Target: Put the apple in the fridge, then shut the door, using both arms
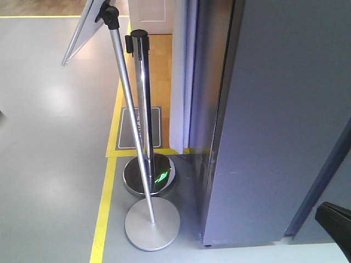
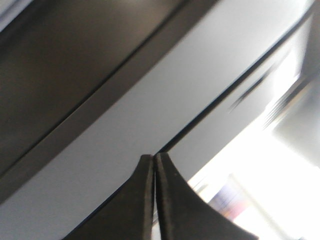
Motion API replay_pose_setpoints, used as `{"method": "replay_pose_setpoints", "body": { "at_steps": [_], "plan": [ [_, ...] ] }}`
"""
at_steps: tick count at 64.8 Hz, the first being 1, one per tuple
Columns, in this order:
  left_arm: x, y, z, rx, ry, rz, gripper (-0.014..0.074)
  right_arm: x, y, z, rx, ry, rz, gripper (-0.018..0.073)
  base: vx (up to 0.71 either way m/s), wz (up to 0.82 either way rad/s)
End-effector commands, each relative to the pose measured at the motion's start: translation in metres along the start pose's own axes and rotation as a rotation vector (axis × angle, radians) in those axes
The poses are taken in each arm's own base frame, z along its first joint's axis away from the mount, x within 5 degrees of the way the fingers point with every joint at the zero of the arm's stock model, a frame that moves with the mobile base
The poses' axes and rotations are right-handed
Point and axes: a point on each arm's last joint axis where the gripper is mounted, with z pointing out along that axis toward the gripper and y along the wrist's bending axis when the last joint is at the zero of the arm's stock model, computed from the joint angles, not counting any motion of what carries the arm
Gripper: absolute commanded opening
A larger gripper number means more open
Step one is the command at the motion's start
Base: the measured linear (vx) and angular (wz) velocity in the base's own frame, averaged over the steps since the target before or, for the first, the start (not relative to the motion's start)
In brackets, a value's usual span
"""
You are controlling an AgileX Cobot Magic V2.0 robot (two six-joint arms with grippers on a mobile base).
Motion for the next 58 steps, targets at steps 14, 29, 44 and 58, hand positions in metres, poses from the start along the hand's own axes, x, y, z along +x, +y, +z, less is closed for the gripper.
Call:
{"method": "replay_pose_setpoints", "body": {
  "at_steps": [14,29,44,58],
  "plan": [
    [-0.033,-0.034,-0.007,0.369,-0.290,-0.256,-0.0006,-0.011,-0.001,-0.002,0.016,-0.054,0.013,-0.0005,0.00,0.00],
    [-0.037,-0.027,-0.006,0.255,-0.382,-0.067,-0.0006,-0.011,-0.001,-0.002,0.016,-0.054,0.013,-0.0005,0.00,0.00],
    [-0.027,-0.031,-0.006,0.080,-0.409,0.824,-0.0006,-0.011,-0.001,-0.002,0.016,-0.054,0.013,-0.0005,0.00,0.00],
    [-0.010,0.004,-0.035,-0.179,-0.450,0.902,-0.0006,-0.011,-0.001,-0.002,0.016,-0.054,0.013,-0.0005,0.00,0.00]
  ]
}}
